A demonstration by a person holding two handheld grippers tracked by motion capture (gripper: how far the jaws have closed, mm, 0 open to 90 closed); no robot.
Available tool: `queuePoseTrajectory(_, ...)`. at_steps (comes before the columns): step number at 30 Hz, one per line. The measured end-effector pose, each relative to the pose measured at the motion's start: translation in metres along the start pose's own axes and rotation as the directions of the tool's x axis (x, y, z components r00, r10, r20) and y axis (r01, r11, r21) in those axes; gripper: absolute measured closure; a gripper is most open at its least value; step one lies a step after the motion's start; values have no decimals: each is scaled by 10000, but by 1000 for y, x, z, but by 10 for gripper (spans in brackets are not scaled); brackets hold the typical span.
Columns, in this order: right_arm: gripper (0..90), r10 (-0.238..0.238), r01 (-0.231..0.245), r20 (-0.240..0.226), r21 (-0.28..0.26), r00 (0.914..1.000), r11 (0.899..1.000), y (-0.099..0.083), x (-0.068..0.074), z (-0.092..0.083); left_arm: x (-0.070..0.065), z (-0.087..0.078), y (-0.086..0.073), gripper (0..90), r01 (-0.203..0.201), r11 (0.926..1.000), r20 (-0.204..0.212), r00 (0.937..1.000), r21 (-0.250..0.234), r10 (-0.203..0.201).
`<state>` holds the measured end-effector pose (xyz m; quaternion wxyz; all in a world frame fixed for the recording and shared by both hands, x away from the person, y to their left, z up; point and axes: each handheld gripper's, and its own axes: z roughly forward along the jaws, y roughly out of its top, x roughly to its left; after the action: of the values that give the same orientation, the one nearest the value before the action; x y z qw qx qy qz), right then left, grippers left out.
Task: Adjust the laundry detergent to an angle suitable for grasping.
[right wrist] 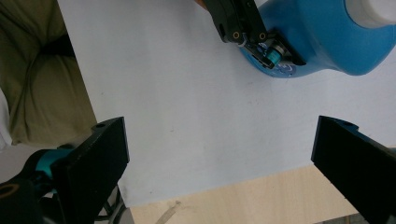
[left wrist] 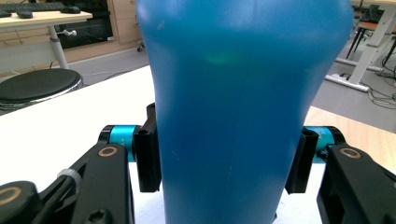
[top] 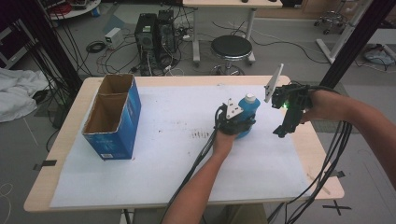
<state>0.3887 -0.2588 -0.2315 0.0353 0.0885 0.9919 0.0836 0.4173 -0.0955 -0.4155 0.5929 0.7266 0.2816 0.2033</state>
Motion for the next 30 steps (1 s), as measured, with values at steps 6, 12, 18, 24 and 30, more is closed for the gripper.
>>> queuePoseTrajectory(6,31,41,-41,61,-76,10000,10000,-1,0,-1,0,-4,3,450,-120,9999,225,9997,60,119)
queuePoseTrajectory(12,31,64,-63,59,-125,10000,9999,-2,1,-3,2,-19,15,451,-490,9988,1028,9935,-97,497)
queuePoseTrajectory(18,31,87,-86,120,-132,9999,9999,-1,5,-4,6,-42,29,451,-1015,9943,1732,9792,-326,1056)
queuePoseTrajectory(24,31,61,-59,152,-152,9999,9999,2,9,-5,13,-61,37,451,-1366,9900,2221,9648,-354,1411)
queuePoseTrajectory(30,31,42,-39,162,-146,9999,9999,8,15,-5,24,-82,40,451,-1790,9834,3349,9252,-293,1784)
